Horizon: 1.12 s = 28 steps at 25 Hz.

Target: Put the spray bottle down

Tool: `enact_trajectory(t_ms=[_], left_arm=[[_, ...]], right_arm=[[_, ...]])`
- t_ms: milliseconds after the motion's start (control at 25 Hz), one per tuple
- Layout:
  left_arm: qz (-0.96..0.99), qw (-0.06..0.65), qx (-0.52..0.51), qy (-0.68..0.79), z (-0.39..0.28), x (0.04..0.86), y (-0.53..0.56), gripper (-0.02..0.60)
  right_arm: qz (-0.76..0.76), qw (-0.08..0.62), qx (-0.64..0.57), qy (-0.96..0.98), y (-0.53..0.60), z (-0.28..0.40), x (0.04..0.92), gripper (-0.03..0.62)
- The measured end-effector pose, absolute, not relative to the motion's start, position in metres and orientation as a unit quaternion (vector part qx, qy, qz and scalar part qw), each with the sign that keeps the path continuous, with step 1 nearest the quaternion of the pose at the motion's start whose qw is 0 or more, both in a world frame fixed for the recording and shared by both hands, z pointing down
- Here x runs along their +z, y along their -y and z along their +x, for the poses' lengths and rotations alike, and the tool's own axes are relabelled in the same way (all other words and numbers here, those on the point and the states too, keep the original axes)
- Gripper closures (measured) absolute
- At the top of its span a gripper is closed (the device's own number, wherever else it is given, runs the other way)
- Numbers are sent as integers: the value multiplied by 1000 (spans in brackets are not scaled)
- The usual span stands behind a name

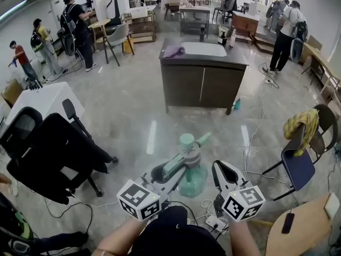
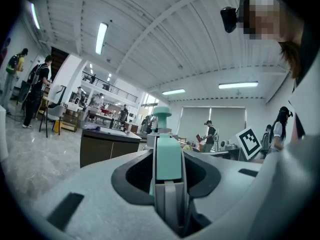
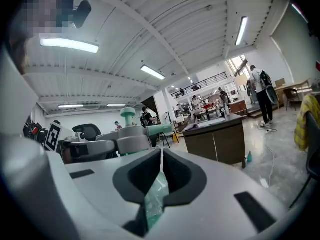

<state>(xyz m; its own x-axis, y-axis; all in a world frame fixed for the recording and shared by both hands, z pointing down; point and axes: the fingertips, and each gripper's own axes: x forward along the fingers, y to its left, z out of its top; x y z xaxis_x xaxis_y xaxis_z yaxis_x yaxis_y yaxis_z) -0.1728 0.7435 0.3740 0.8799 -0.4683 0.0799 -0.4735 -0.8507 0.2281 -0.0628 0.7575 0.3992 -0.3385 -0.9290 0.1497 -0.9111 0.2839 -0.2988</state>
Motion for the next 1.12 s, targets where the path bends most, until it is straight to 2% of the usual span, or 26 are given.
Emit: enact_trajectory(t_ms=[1120], left_arm=[[967, 120, 11, 225, -105, 388, -704, 465]], right_arm=[[-570, 4, -184, -801, -715, -8, 427, 586]])
